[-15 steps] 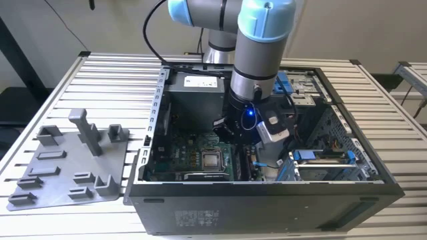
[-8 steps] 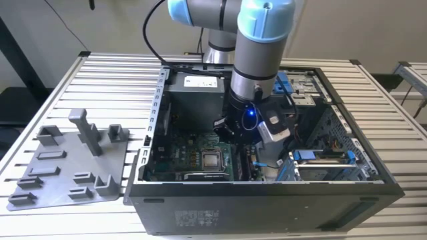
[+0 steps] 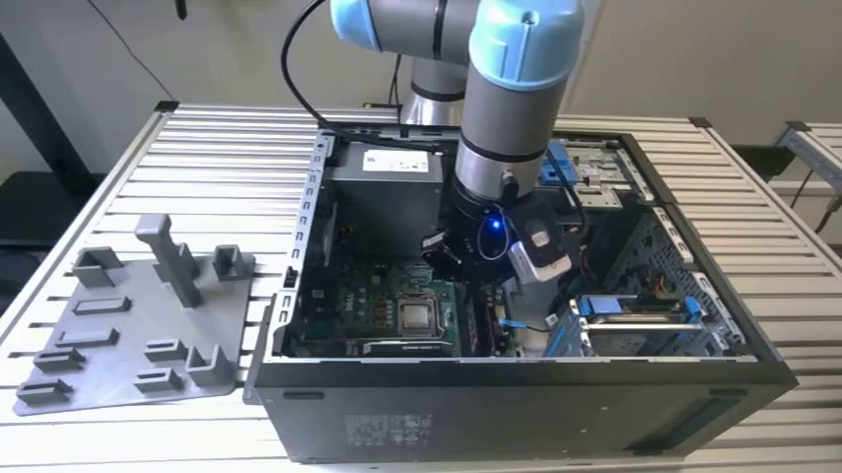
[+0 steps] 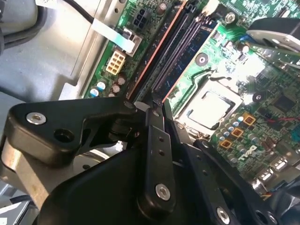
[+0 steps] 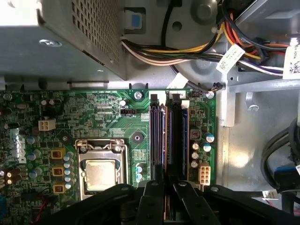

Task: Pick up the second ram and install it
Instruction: 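Insert the second ram into the second slot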

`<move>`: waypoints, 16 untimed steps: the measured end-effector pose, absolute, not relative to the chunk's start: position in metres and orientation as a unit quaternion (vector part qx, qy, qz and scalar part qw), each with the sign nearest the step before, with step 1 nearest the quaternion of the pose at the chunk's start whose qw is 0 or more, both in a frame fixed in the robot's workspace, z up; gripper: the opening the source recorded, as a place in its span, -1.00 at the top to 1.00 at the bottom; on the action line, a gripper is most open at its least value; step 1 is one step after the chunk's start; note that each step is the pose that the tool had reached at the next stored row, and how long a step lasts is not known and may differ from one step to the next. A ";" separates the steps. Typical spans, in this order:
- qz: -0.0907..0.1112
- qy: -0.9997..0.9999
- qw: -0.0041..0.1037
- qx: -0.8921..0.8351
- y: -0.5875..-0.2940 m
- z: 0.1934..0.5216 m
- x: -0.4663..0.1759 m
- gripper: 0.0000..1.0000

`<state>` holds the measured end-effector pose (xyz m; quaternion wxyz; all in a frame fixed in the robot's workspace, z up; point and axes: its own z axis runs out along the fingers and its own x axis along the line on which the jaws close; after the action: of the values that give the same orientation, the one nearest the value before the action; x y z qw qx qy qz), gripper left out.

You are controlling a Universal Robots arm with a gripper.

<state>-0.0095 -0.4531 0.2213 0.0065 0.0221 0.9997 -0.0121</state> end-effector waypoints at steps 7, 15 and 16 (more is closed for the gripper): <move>-0.009 1.000 0.007 0.015 -0.455 0.221 -0.010 0.72; -0.006 1.000 0.007 0.015 -0.457 0.219 -0.012 0.72; -0.006 1.000 0.007 0.015 -0.458 0.219 -0.012 0.72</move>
<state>-0.0116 -0.4577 0.2189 0.0066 0.0148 0.9998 -0.0062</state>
